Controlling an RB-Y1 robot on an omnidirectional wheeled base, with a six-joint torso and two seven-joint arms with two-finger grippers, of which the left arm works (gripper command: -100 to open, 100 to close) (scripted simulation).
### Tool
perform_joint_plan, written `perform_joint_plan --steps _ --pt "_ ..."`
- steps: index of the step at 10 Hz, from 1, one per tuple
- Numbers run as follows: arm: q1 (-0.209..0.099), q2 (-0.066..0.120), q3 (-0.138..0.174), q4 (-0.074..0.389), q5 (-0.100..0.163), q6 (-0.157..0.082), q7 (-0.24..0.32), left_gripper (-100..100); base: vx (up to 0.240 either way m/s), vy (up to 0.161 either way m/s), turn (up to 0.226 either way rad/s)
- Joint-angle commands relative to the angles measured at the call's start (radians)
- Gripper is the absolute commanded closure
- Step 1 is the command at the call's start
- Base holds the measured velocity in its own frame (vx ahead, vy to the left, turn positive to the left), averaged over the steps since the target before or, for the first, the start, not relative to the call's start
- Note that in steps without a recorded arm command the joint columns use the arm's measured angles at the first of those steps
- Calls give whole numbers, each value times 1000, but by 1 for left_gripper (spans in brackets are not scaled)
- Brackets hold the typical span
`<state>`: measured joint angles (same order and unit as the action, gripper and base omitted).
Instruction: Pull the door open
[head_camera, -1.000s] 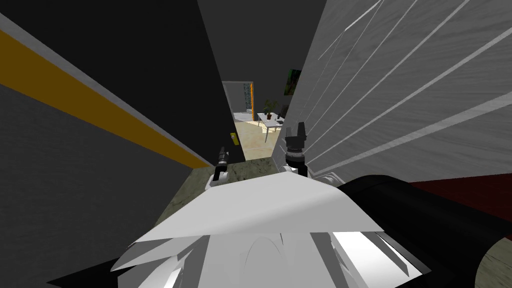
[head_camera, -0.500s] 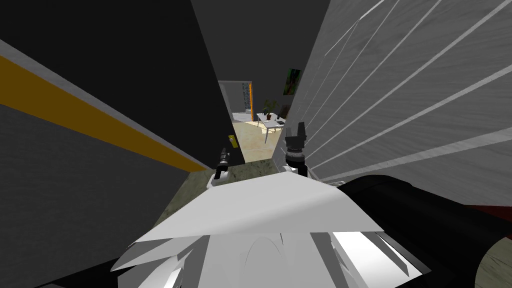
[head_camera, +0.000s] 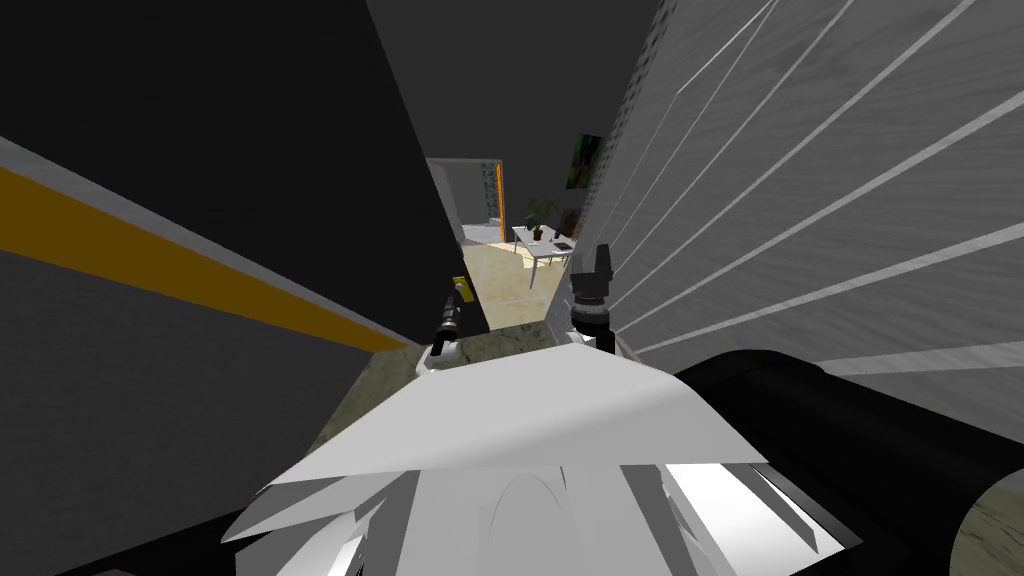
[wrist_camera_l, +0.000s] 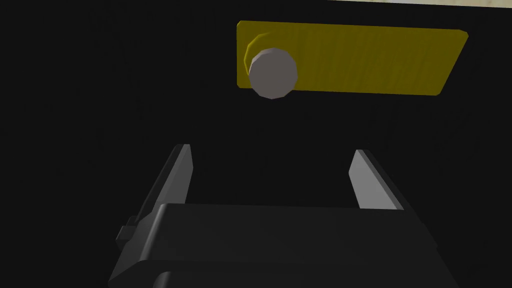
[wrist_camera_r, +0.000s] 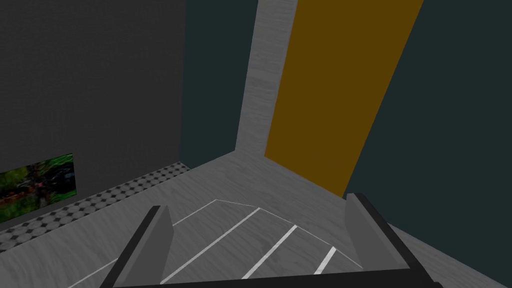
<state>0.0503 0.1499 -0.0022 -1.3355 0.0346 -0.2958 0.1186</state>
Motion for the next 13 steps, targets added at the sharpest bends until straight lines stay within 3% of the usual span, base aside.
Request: perform_joint_plan --steps 1,4,8,9,10,13 --pt "-3 25 18 21 11 -11 15 -100 134 -45 -185" --pt "-8 54 38 46 24 -23 32 -100 152 -39 -86" --pt "-18 128 91 111 57 -55 76 -100 181 -33 -160" --pt "-23 118 85 105 52 -47 68 -100 84 -23 -14" --pt "-23 118 85 105 52 -47 68 100 -10 6 17" --pt "-23 118 85 105 52 -47 68 100 -23 6 -7"
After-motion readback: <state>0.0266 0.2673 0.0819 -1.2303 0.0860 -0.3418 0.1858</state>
